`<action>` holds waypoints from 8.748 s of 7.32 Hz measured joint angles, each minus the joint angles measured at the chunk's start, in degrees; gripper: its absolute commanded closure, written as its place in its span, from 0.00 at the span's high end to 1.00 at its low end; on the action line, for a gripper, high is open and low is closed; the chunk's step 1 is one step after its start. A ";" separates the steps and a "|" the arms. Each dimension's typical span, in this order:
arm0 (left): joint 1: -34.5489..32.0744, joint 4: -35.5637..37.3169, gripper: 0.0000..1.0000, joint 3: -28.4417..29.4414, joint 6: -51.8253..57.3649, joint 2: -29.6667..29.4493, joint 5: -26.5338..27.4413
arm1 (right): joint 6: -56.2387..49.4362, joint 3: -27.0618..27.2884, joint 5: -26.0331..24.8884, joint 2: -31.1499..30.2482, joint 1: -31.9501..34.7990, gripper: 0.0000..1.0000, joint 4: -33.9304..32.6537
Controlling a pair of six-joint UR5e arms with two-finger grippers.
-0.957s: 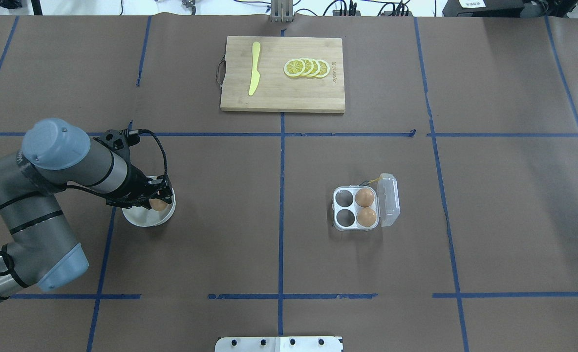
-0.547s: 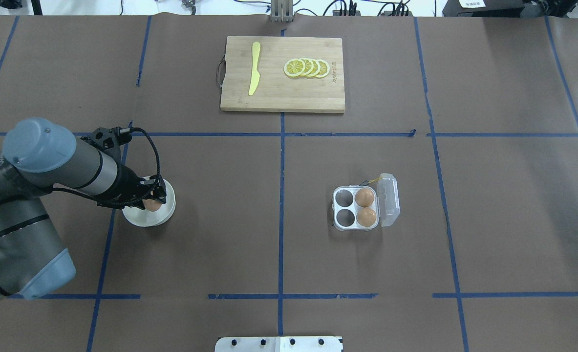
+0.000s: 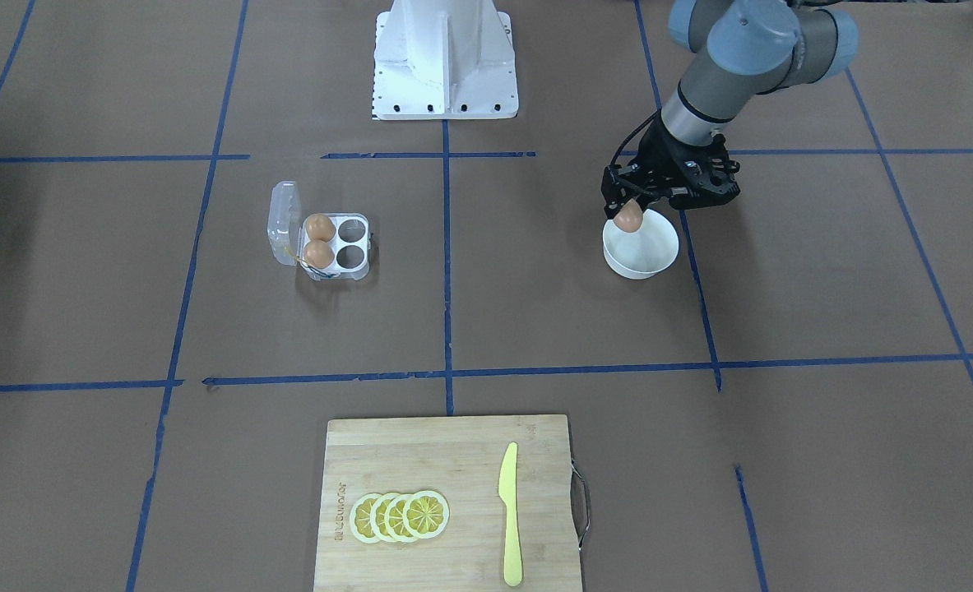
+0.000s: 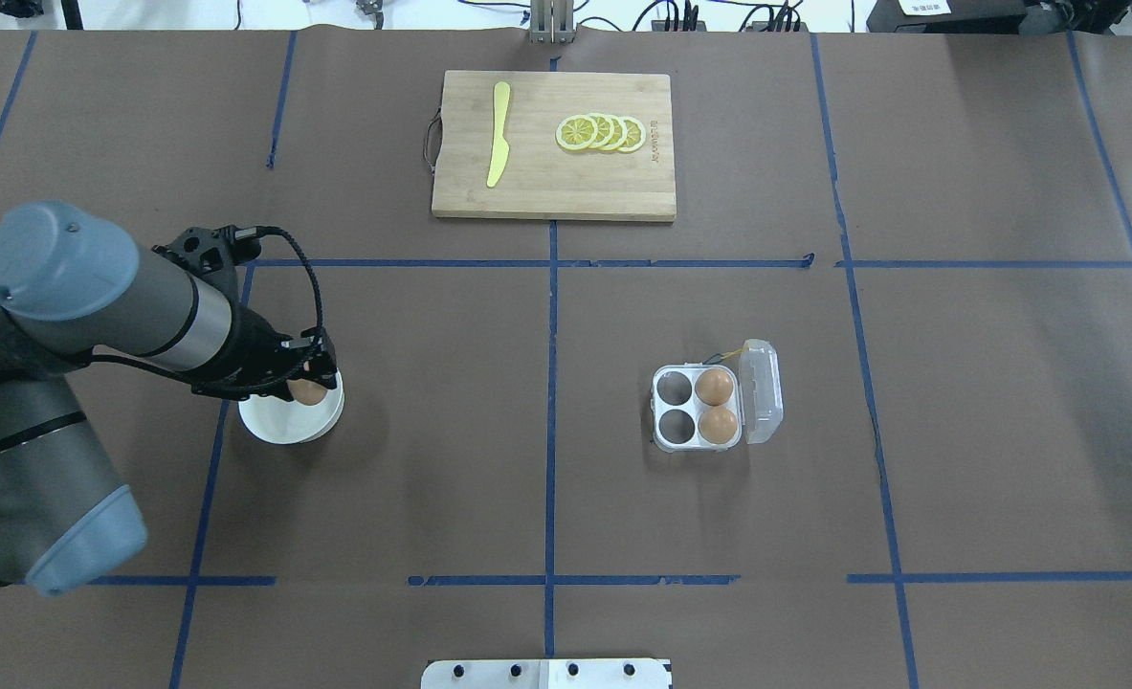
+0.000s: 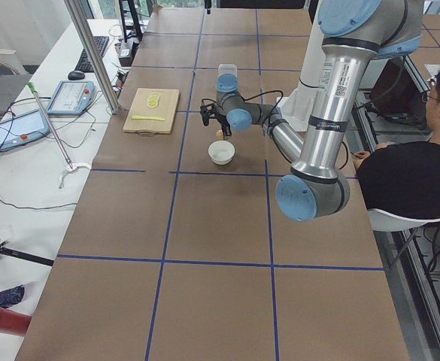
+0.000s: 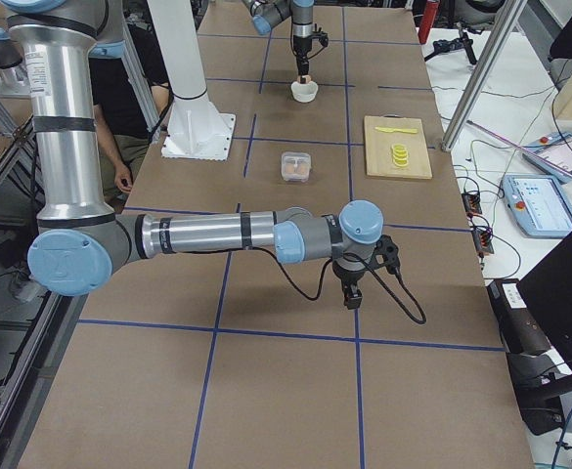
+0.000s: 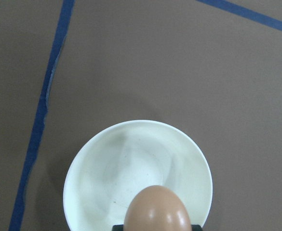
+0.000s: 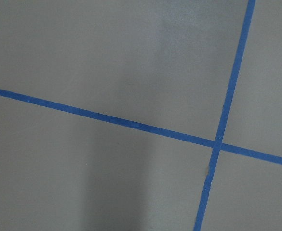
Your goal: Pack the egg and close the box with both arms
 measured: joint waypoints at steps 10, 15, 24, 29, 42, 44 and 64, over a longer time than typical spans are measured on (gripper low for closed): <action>11.40 -18.70 0.00 34.80 -5.79 -34.79 4.40 | -0.03 0.31 1.47 0.00 -0.40 1.00 0.09; 12.82 -20.50 0.58 38.01 -6.82 -37.27 4.91 | -0.05 0.31 1.75 -0.36 -0.46 1.00 0.09; 11.27 -19.21 0.89 33.96 -6.42 -34.92 5.87 | 1.65 0.62 1.62 -0.04 -1.55 1.00 0.10; -2.76 -10.00 0.88 17.93 17.22 -16.98 3.86 | 50.66 6.90 -7.27 1.02 -23.60 1.00 24.29; -43.60 -9.16 1.00 11.85 82.58 20.20 -8.84 | 56.29 24.90 -7.66 11.24 -22.19 1.00 -2.99; -50.13 -3.43 1.00 15.78 91.93 19.81 -9.38 | 32.00 20.69 -2.83 2.38 -9.45 1.00 -3.30; -54.62 18.27 1.00 15.78 83.82 20.53 -13.99 | -0.24 6.33 -4.35 -5.40 1.50 1.00 -6.61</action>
